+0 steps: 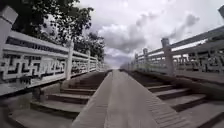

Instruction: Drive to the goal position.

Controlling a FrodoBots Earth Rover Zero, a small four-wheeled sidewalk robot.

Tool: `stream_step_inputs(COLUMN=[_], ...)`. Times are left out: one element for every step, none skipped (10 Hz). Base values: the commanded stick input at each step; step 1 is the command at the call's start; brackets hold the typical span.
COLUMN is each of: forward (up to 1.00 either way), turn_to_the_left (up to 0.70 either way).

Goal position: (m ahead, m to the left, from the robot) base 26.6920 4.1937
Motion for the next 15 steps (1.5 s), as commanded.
stream_step_inputs(forward=[0.45, 0.45, 0.45, 0.45, 0.45, 0.45, 0.45, 0.45, 0.45, 0.45, 0.45, 0.45, 0.45, 0.45, 0.45], turn_to_the_left=[0.00, 0.00, 0.00, -0.05, -0.27, -0.27, -0.20, 0.00, 0.00, 0.00, 0.00, 0.00, 0.00, 0.00, 0.00])
